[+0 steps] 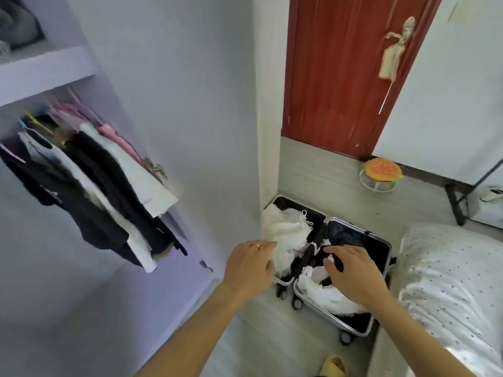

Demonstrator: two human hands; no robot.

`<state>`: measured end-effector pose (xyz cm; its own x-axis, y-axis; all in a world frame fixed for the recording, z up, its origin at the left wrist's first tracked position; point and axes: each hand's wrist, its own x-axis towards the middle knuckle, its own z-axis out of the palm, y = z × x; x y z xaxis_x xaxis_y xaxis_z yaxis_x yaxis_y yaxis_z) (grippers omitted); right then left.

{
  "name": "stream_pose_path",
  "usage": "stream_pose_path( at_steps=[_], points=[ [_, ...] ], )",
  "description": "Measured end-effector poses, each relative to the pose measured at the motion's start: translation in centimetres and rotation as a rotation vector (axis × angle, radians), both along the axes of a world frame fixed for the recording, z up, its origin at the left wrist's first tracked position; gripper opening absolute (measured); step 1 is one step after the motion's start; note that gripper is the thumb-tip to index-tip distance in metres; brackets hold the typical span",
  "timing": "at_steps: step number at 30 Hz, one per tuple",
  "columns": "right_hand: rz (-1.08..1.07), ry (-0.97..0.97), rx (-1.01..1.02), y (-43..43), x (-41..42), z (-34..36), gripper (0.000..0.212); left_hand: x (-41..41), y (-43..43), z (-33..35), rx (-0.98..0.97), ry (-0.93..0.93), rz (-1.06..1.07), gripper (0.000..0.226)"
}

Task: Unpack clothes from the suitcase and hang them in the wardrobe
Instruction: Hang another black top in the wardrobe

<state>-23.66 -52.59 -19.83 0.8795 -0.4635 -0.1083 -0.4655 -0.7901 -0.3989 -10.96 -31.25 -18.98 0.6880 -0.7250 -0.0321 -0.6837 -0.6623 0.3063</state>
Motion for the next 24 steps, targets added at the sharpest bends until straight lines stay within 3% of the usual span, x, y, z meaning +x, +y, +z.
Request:
stream_pose_path(
  at_steps=[12,19,24],
  points=[
    [-0.215,0.154,0.031,-23.8,-1.0,-3.1,0.041,3.9,-24.2,-4.2,0.129,0.128,-0.088,0.050],
    [-0.281,0.256,0.079,-31.2,0.9,-7.1,0.044,7.1,-32.3,-7.8,0.244,0.180,-0.106,0.053],
    [-0.349,0.326,0.112,-34.5,3.4,-12.2,0.047,10.5,-37.3,-14.0,0.314,0.250,-0.167,0.057]
  ],
)
